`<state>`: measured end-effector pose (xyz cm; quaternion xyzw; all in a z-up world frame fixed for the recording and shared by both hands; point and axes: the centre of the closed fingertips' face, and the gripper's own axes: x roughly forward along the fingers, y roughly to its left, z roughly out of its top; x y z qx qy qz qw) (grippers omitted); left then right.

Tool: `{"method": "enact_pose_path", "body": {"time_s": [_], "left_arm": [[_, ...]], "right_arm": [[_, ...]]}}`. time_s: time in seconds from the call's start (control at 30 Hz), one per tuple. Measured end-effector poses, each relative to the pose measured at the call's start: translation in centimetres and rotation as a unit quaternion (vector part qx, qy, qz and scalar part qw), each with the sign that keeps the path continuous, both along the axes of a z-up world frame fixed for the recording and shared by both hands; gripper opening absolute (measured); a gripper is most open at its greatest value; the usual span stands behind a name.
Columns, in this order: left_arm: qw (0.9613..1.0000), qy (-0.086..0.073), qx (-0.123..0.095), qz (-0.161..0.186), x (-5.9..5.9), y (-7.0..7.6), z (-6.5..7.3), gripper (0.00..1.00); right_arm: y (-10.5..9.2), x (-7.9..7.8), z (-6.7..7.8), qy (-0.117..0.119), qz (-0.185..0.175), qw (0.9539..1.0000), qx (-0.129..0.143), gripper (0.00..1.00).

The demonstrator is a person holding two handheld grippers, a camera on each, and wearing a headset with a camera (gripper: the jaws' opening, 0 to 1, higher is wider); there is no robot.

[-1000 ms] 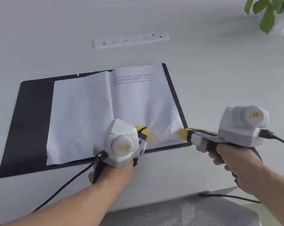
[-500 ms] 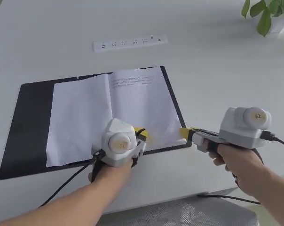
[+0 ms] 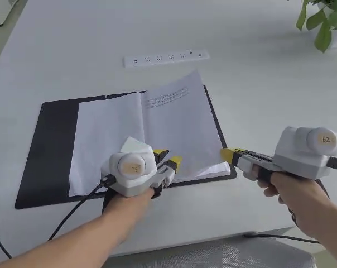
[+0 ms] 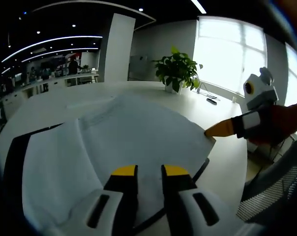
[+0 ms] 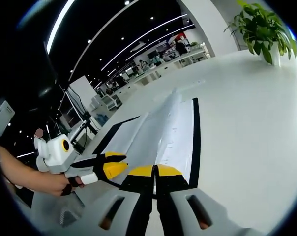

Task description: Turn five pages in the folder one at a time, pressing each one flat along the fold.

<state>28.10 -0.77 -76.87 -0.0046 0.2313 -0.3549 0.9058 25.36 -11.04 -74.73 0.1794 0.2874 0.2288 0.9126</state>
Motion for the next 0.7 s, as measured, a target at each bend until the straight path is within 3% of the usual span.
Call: {"method": "enact_pose_path", "body": {"time_s": [0.07,0.1,0.17,0.23,0.3,0.37,0.4,0.5,0.57,0.6,0.63,0.67,0.7], "left_arm": [[1.0,-0.004,0.0,0.001,-0.2,0.6,0.4,0.17],[1.0,-0.007,-0.002,0.001,-0.3,0.9,0.6,0.17],[1.0,-0.008,-0.002,0.003,-0.5,1.4,0.8,0.16],[0.9999,-0.009,-0.002,0.006,-0.6,1.9,0.9,0.16],[0.9999,-0.011,0.0,0.008,-0.7,2.3,1.1,0.15],[0.9999,-0.01,0.002,0.012,-0.9,2.9,1.1,0.15],[0.9998,-0.011,0.003,0.013,-0.9,3.1,1.1,0.15],[0.9998,-0.011,0.005,0.016,-1.0,3.5,1.2,0.15],[0.9998,-0.011,0.006,0.017,-1.1,3.7,1.2,0.15],[0.9998,-0.01,0.007,0.018,-1.2,3.8,1.2,0.14],[0.9997,-0.013,0.009,0.02,-1.2,4.0,1.3,0.15],[0.9997,-0.013,0.009,0.02,-1.2,4.1,1.3,0.14],[0.9996,-0.013,0.008,0.022,-1.2,4.2,1.4,0.14]], "right_arm": [[0.5,-0.2,0.5,-0.005,0.004,1.0,0.002,0.0],[0.6,-0.4,0.4,-0.01,0.011,0.9998,-0.015,0.0],[0.8,-0.4,0.4,-0.015,0.014,0.9996,-0.021,0.0],[0.5,-0.4,-0.2,-0.024,0.027,0.9968,-0.072,0.0],[0.8,-0.4,-0.3,-0.028,0.034,0.9957,-0.081,0.0],[0.5,-0.3,-0.3,-0.046,0.041,0.9904,-0.123,0.0],[1.0,-0.5,0.0,-0.046,0.043,0.9917,-0.112,0.0],[1.4,-0.7,0.5,-0.074,0.07,0.9831,-0.152,0.0],[1.4,-0.7,0.6,-0.089,0.086,0.9738,-0.191,0.0],[1.9,-0.8,0.7,-0.088,0.089,0.9753,-0.182,0.0],[2.6,-1.1,1.0,-0.082,0.091,0.981,-0.15,0.0],[2.5,-1.0,1.0,-0.08,0.083,0.9822,-0.148,0.0],[2.3,-1.0,1.1,-0.084,0.086,0.9801,-0.158,0.0]]}}
